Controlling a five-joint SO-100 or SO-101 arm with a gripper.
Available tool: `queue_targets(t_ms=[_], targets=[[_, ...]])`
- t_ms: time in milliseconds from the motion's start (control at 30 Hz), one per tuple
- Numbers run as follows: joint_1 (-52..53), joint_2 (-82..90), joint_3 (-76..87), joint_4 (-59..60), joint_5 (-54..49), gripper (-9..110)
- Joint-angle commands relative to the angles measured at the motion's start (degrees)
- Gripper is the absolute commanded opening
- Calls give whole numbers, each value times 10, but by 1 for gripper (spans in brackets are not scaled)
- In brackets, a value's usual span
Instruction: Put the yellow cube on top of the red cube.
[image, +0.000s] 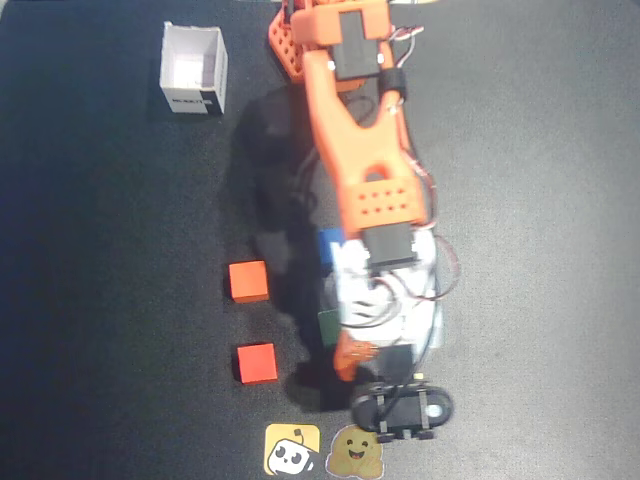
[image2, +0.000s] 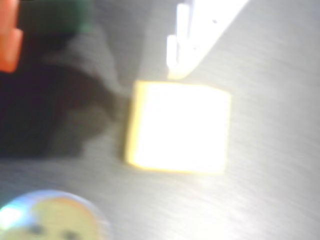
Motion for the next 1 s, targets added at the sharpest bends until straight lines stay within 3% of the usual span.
queue_targets(t_ms=[0,967], targets=[[-23,28,-1,-31,38,24],[-27,-45,76,-161,57,18]])
